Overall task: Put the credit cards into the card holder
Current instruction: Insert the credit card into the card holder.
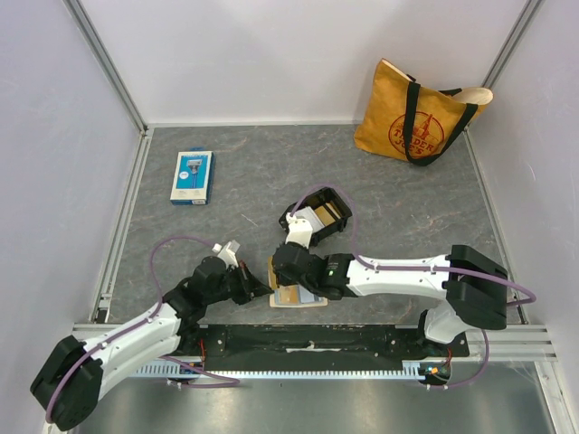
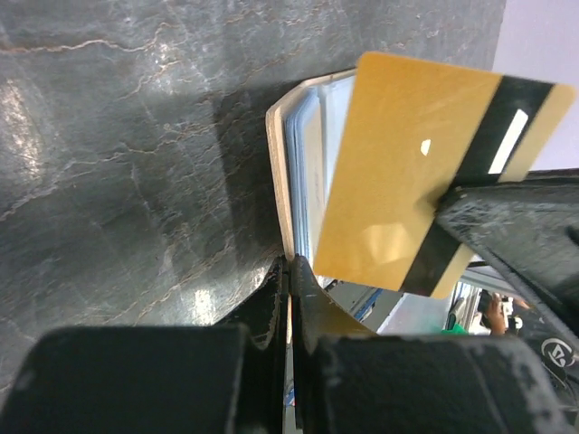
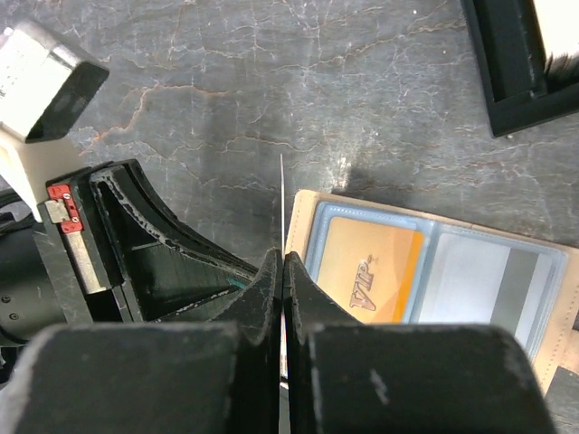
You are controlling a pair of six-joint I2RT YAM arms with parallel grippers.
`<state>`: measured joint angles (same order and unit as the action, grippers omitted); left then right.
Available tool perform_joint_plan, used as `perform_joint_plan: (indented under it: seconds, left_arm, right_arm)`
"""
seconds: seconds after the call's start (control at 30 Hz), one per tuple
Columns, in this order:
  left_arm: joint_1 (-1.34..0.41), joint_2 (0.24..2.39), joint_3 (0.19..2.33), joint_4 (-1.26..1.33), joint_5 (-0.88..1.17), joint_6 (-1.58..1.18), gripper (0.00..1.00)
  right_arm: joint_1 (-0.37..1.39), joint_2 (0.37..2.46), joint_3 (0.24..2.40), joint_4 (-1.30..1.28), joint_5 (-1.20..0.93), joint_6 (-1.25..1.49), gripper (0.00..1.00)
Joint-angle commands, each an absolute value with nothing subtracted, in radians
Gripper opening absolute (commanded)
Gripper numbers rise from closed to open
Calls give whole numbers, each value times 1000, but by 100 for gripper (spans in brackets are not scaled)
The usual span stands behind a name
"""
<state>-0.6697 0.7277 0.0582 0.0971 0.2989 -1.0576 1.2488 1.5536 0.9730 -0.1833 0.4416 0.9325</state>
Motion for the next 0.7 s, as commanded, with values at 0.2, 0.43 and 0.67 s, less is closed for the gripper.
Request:
perform_joint_plan:
  seconds: [0.2, 0.43, 0.67]
  left_arm:
    - [-670, 687, 51, 69, 322, -1048, 2]
    - [-670, 680, 52, 69, 319, -1048, 2]
    - [-670, 664, 54, 58, 319, -1051, 2]
  right_arm:
    - [1295, 1586, 1005, -199, 520, 968, 0]
    - [1304, 1551, 1003, -198, 555, 948, 0]
    - [1305, 1562, 1012, -209, 575, 951, 0]
